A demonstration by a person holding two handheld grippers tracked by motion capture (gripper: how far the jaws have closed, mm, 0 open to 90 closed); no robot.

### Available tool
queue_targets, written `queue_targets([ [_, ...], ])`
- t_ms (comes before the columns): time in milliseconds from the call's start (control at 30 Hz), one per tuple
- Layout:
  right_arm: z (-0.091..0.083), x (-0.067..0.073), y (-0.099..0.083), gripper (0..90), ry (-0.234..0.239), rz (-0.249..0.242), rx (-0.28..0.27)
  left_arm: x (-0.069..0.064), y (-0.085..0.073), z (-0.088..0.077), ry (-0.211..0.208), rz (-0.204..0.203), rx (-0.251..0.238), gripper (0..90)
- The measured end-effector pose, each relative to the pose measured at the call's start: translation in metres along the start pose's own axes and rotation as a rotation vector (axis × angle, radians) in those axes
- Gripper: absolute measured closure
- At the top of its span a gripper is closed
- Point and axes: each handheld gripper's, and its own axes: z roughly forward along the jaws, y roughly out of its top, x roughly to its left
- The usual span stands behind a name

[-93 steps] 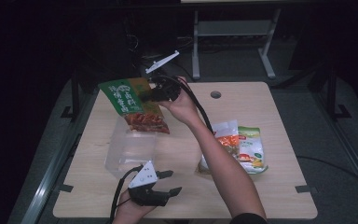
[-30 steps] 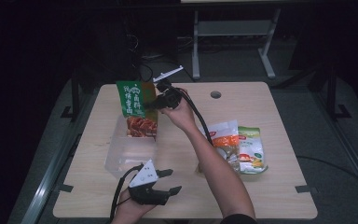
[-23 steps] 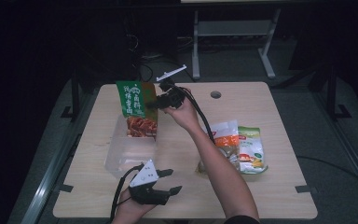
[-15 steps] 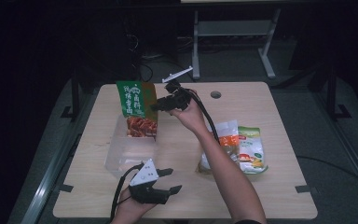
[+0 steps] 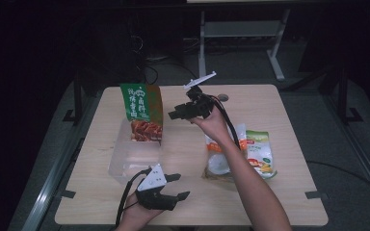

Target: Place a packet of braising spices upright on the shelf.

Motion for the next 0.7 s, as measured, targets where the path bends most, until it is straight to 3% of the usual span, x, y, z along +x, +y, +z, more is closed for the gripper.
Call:
queue_targets([
  [700, -0.051, -0.004, -0.045, 51.2, -0.025, 0.041, 0.020, 0.000, 0.000, 0.009, -0.010, 0.001, 0.011, 36.2],
])
